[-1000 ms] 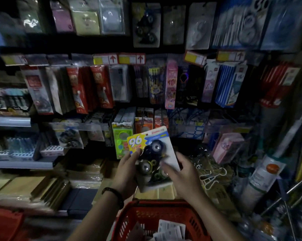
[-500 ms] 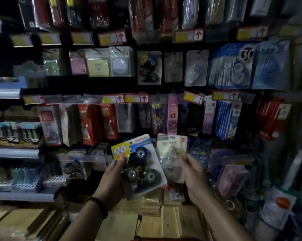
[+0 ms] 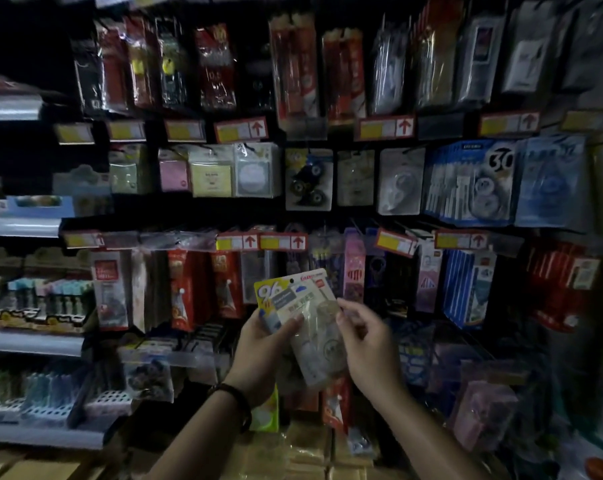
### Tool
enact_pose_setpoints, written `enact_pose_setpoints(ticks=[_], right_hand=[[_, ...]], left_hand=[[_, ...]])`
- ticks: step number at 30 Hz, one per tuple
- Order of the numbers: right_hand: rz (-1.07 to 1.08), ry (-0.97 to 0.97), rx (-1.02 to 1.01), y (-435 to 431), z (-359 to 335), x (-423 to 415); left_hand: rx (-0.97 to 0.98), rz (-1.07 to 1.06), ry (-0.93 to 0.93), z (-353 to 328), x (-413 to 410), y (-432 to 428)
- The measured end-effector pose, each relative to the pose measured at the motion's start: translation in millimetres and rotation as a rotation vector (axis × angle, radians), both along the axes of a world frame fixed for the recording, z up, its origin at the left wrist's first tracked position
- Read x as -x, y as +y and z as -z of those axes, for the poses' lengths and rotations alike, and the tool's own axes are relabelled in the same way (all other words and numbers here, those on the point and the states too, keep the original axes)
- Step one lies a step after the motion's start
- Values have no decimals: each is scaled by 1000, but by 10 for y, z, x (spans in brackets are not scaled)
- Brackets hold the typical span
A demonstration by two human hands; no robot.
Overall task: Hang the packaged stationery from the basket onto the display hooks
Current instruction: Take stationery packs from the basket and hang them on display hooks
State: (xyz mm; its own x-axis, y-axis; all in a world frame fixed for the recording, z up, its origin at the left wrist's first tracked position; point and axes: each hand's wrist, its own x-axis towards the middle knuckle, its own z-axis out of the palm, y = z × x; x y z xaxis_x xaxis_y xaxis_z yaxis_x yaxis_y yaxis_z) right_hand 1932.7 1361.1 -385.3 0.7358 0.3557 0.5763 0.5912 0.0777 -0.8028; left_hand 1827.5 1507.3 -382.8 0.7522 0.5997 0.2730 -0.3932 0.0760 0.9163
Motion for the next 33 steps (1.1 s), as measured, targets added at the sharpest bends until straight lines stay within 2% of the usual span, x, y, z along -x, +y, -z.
enact_pose_setpoints(ticks=[3,6,9,14,20,25,33], right_hand=[[120,-212,112,-21,-136,-11],[102,-389,283,-57,-281,-59],[110,-500,352,-47,-422,-137],[147,-497,290,21,-670,-271],[245,-420,280,67,-1138,-565],[272,-445,332,123,-1512,-898],[595,-600,322,171,-1810,-1161]], left_hand=[[-22,0,-50,-145,-58,50],[-57,-16,-75,-318,-149,98],[-60,-27,-102,-501,-271,142],[-99,-13,-121,-818,-476,221],[-133,212,-124,-1060,-661,420],[-197,213,-123,-1242,-803,505],[-177,102,-106,-1358,-806,550]])
